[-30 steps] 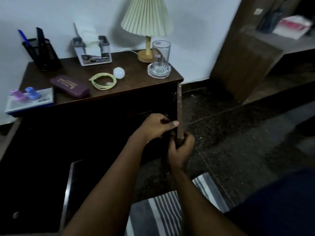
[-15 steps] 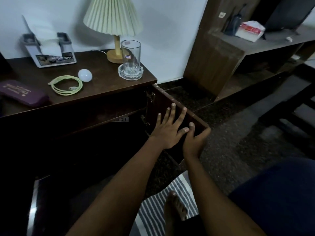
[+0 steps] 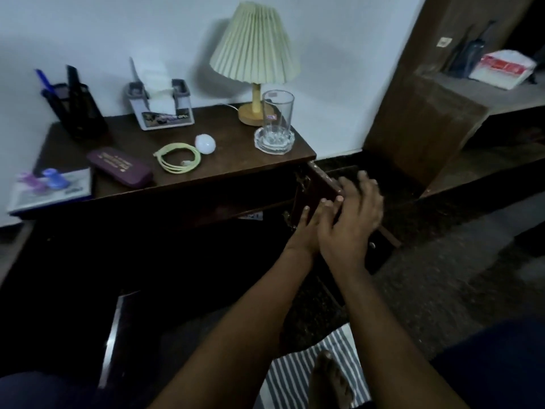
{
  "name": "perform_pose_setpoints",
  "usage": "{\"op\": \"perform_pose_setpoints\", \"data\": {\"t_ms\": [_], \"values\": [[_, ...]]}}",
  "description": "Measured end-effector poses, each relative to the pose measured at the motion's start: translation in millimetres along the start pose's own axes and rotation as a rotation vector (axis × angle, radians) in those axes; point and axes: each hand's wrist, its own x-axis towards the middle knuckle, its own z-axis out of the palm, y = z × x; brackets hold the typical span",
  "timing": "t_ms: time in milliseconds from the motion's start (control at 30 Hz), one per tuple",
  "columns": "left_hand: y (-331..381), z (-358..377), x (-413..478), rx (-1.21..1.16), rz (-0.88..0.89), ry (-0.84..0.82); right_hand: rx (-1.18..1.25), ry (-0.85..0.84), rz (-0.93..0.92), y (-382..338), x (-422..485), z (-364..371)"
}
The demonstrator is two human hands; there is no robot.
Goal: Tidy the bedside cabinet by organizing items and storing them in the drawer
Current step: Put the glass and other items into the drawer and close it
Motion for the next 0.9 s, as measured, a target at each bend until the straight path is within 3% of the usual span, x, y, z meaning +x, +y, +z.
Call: {"op": "perform_pose_setpoints", "data": {"t_ms": [167,433,533,667,700,767,833,900], "values": [[-59,-44,-45,0.305,-0.062,0.269,0.13,-0.321,-0.35,-49,15,50],[-141,-111,-129,0.473,-0.426,0.458,0.305,-0.405,-0.522,-125,34,114],[-161,-114,-148,0.482,-0.493,0.469,0.322,-0.249,-0.367,-125,62,119],[-162,-112,-145,0.448,-0.493,0.469,0.365,0.031,0.161,-96,115,112],[-158,-111,-139,0.439,-0.473,0.461,0.393,0.008,0.275,-86,128,111],[-143,-112,-126,0.397,-0.388,0.426,0.484,-0.207,0.407,-67,154,113],[-122,-110,-109,0.331,-0.255,0.394,0.672,-0.488,0.443,-50,175,119],[-101,-108,-88,0.205,-0.144,0.399,0.733,-0.646,0.377,-38,189,131]]}}
